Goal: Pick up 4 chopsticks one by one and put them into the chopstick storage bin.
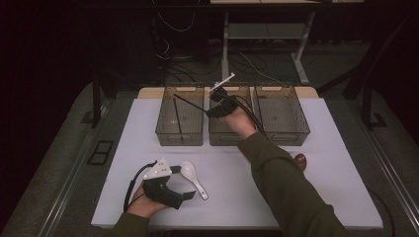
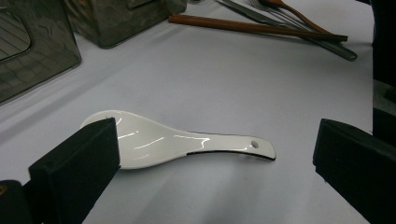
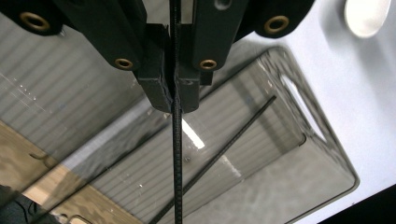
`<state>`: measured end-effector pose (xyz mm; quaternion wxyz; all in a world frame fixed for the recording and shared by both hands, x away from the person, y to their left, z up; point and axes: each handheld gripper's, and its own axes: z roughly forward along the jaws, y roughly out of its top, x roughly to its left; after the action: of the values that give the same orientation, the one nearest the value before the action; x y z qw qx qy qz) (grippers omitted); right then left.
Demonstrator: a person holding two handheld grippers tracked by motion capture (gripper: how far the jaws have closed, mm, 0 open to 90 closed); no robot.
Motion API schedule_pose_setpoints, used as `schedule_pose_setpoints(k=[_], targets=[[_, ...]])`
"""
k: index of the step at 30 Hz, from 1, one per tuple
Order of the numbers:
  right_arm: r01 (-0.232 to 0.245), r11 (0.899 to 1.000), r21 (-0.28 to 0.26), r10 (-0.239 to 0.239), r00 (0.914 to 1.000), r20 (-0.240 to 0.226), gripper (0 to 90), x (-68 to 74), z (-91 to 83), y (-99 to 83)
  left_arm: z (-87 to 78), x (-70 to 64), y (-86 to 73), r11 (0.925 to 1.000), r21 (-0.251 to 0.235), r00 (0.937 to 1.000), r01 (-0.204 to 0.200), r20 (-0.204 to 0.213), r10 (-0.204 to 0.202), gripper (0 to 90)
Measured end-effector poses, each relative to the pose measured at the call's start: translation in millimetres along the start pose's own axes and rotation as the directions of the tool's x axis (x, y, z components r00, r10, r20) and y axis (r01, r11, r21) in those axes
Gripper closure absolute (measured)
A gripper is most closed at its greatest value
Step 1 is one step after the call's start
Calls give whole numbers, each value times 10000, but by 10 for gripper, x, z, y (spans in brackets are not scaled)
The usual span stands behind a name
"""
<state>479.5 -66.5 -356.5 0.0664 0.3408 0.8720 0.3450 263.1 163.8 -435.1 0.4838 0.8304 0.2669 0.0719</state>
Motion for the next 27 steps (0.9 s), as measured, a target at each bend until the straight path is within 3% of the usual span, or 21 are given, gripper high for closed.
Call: schedule_pose_setpoints(k=[7, 16, 22, 27], targets=[[-60, 9996, 261, 53, 9996, 267, 853, 84, 201, 170, -3, 2, -1, 10000, 5, 10000, -42, 33, 42, 0], [-240, 9982, 557, 220, 9991, 362, 846, 143, 405, 248, 11, -6, 5, 10000, -36, 9999, -38, 147, 38, 0], [-102, 9993, 367, 88, 9992, 387, 701, 177, 427, 247, 7, -9, 8, 10000, -43, 9999, -50, 160, 50, 0], [-9, 10000, 38, 9, 10000, 67, 596, 174, 348, 247, 10, -7, 9, 9999, -29, 9998, -113, 166, 114, 0]])
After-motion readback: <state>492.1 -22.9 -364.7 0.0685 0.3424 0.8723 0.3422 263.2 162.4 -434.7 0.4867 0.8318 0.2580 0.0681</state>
